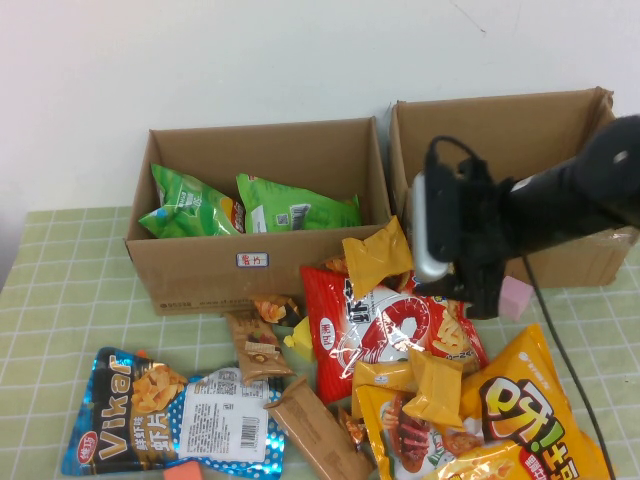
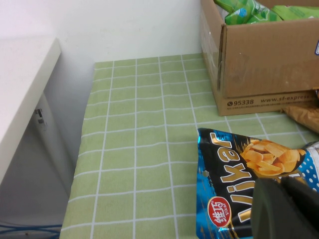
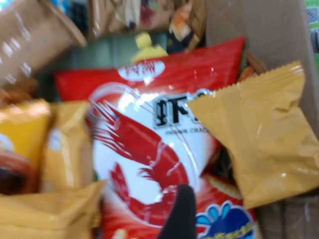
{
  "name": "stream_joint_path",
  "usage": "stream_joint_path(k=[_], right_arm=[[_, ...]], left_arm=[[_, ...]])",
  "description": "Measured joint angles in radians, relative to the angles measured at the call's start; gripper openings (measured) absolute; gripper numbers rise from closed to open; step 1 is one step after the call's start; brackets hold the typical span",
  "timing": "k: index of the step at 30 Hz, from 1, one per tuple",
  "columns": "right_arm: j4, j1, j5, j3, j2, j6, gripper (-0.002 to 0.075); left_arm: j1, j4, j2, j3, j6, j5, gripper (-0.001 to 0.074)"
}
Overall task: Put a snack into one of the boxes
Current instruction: Pick up the biscuit
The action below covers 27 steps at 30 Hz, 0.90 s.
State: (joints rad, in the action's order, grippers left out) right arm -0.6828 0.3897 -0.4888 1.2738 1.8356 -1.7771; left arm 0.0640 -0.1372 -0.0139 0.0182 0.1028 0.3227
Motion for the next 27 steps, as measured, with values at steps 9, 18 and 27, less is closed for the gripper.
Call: stream_joint_path(k=[9, 18, 27], right_arm=[[0.131, 0.128, 0.269, 0.0, 0.103, -0.006, 0.0665], [0.122, 0.134, 0.476, 0.0, 0.194, -0.006, 0.0668], [0.048, 0.137, 0.548, 0.002, 0.222, -0.006, 0.0477]], left_arm=[[0.0, 0.0, 0.0, 0.0, -0.002, 0.0, -0.0003], [0.0, 0.0, 0.0, 0.0, -0.002, 0.0, -0.0002], [0.0, 0.0, 0.0, 0.0, 0.001, 0.0, -0.0003]])
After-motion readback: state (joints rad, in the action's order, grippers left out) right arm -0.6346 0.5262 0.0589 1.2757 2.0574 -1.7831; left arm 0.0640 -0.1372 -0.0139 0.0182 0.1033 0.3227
